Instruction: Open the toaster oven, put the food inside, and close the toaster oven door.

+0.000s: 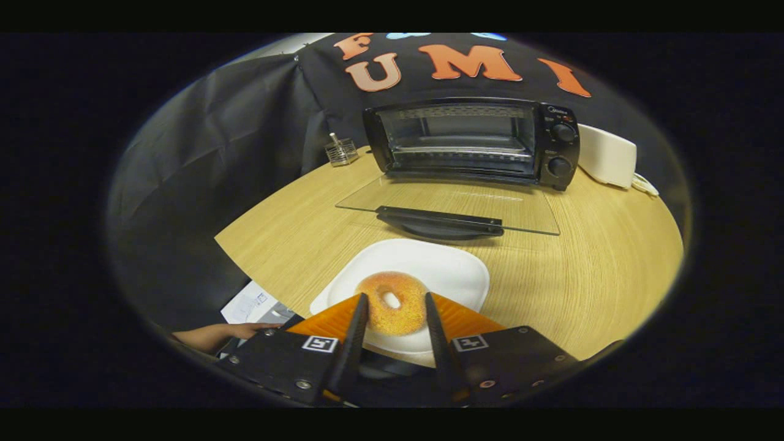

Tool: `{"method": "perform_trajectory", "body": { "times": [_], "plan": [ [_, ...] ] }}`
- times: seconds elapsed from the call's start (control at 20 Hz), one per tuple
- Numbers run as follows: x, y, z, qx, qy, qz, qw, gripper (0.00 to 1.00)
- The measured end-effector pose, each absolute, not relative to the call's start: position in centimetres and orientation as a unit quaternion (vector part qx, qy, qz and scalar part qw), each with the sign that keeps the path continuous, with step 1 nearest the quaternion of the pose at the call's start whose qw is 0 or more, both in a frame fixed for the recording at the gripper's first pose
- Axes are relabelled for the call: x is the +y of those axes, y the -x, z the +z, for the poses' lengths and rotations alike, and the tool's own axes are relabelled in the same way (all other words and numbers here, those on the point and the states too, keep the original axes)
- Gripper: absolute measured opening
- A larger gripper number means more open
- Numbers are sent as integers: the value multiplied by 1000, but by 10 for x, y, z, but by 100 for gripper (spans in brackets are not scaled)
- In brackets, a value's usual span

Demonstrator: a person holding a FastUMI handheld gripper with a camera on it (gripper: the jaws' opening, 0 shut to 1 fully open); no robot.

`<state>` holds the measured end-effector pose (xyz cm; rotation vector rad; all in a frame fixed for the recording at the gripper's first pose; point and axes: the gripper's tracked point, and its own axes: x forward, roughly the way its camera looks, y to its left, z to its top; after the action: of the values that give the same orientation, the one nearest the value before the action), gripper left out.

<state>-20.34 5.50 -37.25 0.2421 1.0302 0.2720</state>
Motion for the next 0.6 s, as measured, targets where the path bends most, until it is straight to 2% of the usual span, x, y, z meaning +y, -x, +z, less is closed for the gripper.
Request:
{"method": "perform_trajectory", "body": {
  "times": [0.05, 0.1, 0.2, 0.3, 0.6],
  "plan": [
    [54, 203, -373, 491, -122, 126, 853, 48],
    [55, 203, -373, 492, -130, 124, 852, 35],
    [56, 202, -372, 489, -141, 126, 852, 22],
    [48, 194, -368, 480, -150, 111, 857, 19],
    [41, 143, -328, 407, -268, 86, 869, 19]
  ]
}}
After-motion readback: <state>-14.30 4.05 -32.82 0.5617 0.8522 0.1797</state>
